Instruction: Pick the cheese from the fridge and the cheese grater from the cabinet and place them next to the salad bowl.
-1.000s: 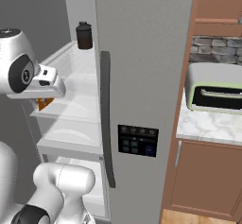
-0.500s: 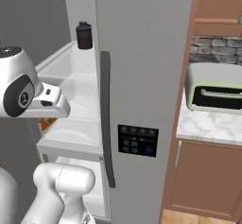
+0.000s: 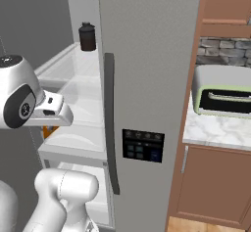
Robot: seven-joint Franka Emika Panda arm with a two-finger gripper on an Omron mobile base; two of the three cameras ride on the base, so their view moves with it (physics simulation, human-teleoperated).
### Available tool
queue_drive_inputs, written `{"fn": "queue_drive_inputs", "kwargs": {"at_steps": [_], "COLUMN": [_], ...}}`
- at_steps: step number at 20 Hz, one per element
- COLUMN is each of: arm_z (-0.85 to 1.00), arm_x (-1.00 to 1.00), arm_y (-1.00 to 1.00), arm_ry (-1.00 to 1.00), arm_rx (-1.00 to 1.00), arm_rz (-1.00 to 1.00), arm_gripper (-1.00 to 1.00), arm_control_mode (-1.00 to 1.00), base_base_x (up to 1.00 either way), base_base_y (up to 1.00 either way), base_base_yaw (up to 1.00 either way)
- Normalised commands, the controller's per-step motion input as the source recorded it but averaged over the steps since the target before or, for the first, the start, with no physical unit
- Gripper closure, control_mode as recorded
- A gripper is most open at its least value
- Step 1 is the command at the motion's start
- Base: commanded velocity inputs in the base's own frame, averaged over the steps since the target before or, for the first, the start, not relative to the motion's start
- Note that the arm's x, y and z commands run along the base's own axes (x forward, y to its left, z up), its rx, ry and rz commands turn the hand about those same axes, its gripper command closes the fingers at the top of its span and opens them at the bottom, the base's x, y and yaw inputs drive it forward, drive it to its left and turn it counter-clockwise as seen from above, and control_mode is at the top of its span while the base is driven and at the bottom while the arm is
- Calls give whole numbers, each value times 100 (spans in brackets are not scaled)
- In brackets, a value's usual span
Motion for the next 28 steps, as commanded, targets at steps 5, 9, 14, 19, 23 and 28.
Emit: {"fn": "queue_drive_inputs", "kwargs": {"at_steps": [5, 9, 14, 19, 23, 28], "arm_z": [0, 0, 0, 0, 0, 0], "arm_x": [0, 0, 0, 0, 0, 0], "arm_y": [0, 0, 0, 0, 0, 0], "arm_ry": [0, 0, 0, 0, 0, 0], "arm_rx": [0, 0, 0, 0, 0, 0], "arm_rz": [0, 0, 0, 0, 0, 0], "arm_gripper": [100, 100, 100, 100, 100, 100], "arm_control_mode": [-100, 100, 100, 100, 100, 100], "base_base_x": [0, -5, -48, -53, -24, -12], "base_base_y": [0, 0, -3, -1, 0, 0], "base_base_yaw": [0, 0, -3, -3, -2, -12]}}
